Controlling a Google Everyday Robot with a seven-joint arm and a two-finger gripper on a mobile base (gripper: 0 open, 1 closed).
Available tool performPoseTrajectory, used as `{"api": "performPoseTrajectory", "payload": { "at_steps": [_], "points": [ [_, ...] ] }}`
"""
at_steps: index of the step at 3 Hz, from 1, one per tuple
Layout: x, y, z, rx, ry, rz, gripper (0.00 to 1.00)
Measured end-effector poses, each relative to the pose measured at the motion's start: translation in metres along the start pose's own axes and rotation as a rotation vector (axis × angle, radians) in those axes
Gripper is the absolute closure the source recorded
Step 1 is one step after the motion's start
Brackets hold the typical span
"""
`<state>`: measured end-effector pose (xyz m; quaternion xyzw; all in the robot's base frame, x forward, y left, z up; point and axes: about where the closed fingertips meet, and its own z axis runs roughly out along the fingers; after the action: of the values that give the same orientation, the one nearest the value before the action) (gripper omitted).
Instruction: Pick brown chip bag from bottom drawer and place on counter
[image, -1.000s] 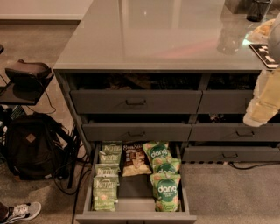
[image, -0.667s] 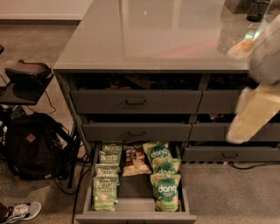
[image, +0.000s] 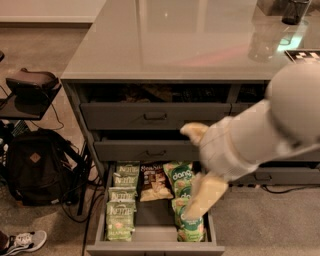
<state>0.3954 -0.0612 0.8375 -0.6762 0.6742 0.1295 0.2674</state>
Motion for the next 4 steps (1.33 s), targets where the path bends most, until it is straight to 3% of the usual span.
{"api": "performPoseTrajectory", "payload": {
  "at_steps": [1, 2, 3, 4],
  "points": [
    [-0.018, 0.032, 0.107, -0.145, -0.22, 0.081, 0.0],
    [-0.04, 0.046, 0.184, -0.209, -0.394, 0.161, 0.0],
    [-0.052, 0.045, 0.256, -0.233, -0.49, 0.249, 0.0],
    [-0.047, 0.02, 0.321, -0.205, -0.511, 0.357, 0.0]
  ]
}}
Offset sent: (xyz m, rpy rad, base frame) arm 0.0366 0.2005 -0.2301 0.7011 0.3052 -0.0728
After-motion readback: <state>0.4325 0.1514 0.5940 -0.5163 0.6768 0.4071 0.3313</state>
